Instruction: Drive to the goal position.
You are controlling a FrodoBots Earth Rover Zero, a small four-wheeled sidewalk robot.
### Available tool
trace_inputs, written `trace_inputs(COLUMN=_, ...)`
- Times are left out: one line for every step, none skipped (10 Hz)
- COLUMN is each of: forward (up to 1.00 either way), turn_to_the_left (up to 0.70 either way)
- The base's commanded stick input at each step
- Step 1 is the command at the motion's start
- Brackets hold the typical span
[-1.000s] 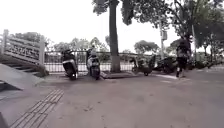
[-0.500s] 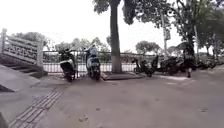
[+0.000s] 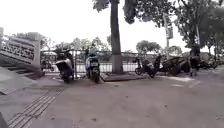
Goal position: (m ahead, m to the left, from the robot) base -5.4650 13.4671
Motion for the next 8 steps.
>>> trace_inputs(forward=0.45, turn_to_the_left=0.0)
trace_inputs(forward=0.45, turn_to_the_left=0.0)
trace_inputs(forward=0.45, turn_to_the_left=0.0)
trace_inputs(forward=0.45, turn_to_the_left=0.0)
trace_inputs(forward=0.45, turn_to_the_left=0.0)
trace_inputs(forward=0.45, turn_to_the_left=0.0)
trace_inputs(forward=0.45, turn_to_the_left=0.0)
trace_inputs(forward=0.45, turn_to_the_left=0.13)
